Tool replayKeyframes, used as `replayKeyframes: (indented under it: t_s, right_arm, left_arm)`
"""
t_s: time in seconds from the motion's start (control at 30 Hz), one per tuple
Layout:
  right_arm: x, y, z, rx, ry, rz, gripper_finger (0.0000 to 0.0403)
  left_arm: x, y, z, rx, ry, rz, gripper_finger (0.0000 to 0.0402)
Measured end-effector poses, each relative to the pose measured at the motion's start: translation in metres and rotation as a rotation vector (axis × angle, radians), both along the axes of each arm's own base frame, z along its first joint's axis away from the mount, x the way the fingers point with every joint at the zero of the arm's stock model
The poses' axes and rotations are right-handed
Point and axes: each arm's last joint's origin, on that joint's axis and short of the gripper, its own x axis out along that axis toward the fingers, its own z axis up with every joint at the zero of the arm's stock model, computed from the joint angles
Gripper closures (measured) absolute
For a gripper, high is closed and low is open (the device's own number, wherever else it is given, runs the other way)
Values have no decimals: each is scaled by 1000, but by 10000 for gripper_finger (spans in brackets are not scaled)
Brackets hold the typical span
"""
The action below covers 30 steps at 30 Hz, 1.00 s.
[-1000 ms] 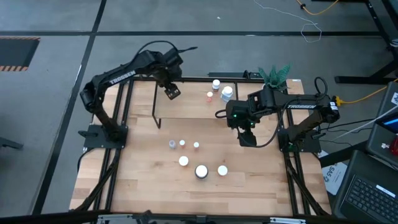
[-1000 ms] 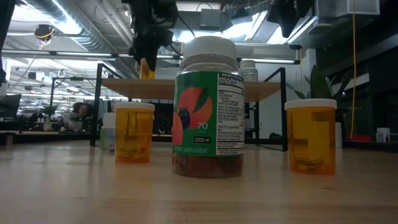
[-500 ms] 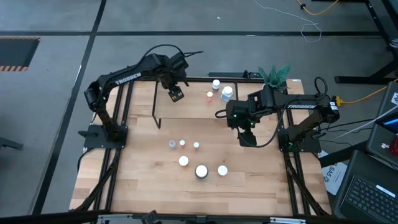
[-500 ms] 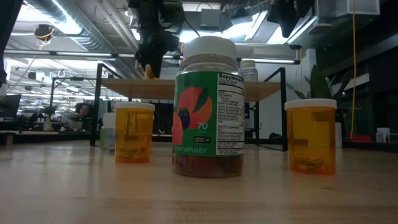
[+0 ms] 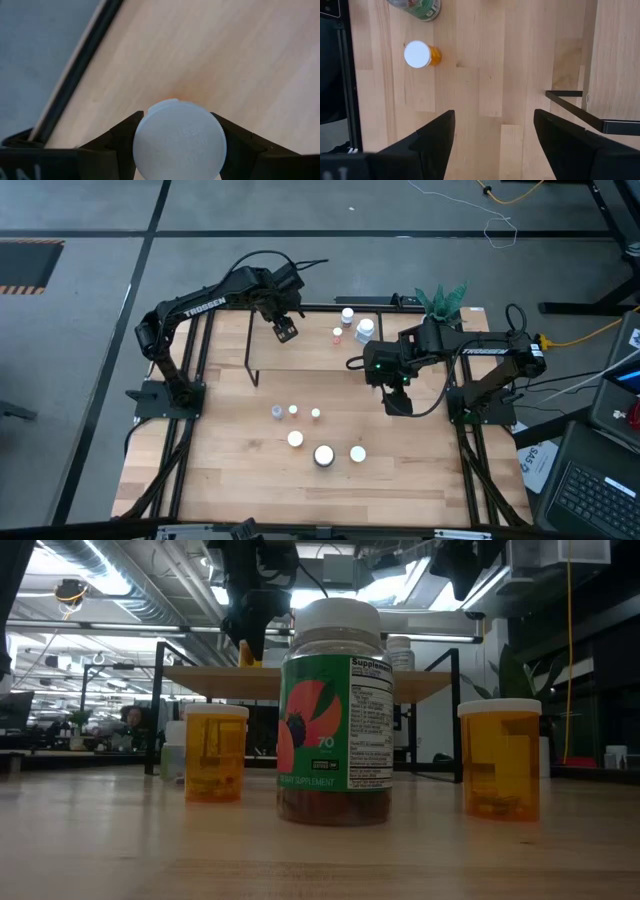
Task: Pick and place medicine bottles onto shelf by color
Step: Put the top left orange pill bottle on the shelf, then put the right orange pill bottle on the shelf
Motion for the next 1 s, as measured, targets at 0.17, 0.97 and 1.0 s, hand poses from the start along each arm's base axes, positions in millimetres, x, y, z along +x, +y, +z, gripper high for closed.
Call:
replayKeyframes:
  t_s: [0.17, 0.97, 1.0]
  right_arm:
    - [0, 0, 0, -1, 1, 1, 131]
    - [-3, 0, -1, -1, 34, -3, 131]
    - [-3, 0, -1, -1, 36, -3, 131]
  left_arm:
    - [1, -1, 0, 20, 8, 5, 198]
    - [13, 5, 22, 116, -170, 4, 132]
    - [13, 3, 26, 114, -171, -2, 132]
